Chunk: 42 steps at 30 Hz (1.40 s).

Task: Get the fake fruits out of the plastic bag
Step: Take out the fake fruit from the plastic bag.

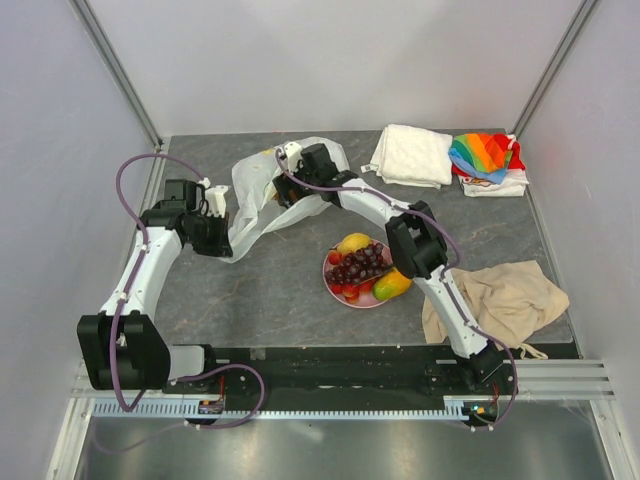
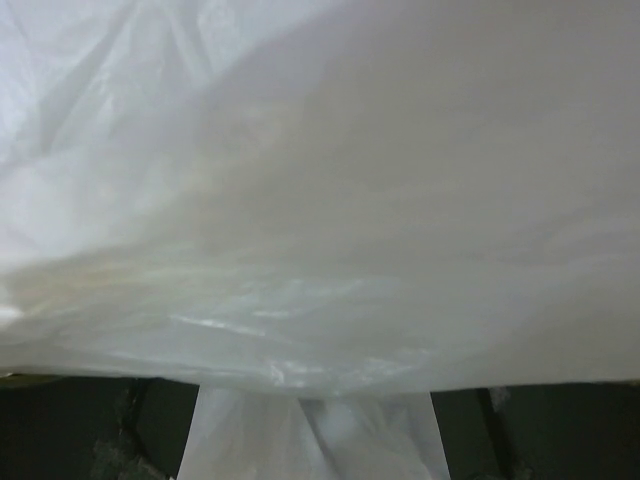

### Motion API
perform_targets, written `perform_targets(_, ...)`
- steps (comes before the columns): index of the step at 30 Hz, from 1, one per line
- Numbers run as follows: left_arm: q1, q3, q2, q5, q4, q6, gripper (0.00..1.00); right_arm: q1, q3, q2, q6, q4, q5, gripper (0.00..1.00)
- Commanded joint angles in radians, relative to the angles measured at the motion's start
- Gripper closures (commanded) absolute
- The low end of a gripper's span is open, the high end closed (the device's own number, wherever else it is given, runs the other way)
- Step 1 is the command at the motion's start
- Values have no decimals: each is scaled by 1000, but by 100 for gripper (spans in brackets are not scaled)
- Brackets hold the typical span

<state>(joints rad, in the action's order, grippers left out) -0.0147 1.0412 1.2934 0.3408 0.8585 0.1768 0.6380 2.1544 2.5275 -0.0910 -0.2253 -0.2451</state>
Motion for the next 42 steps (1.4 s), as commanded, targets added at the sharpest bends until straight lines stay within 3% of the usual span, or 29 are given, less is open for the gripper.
perform_targets(1, 4, 11, -5, -5, -19, 4, 98, 17, 79, 80, 57, 58, -13, 12)
perform_targets(6, 4, 3, -20, -22, -12, 4, 98, 28, 133, 125, 85, 79, 24, 13)
perform_targets(13, 4, -7, -22, -6, -4, -7, 98, 28, 200, 165, 125, 138, 35, 29)
perform_targets(18, 2, -1, -17, -3, -4, -11, 98, 26, 219, 175, 135, 150, -8, 51)
perform_targets(23, 2, 11, -17, -2, -9, -28, 98, 22, 124, 58, 126, 129, -78, 67)
perform_targets(33, 2, 109, 12, -16, -67, -99, 98, 8, -284, -392, 17, 21, -207, 67)
perform_targets(42, 4, 236, 43, -31, -82, -118, 99, 8, -475, -580, -35, -114, -342, 67)
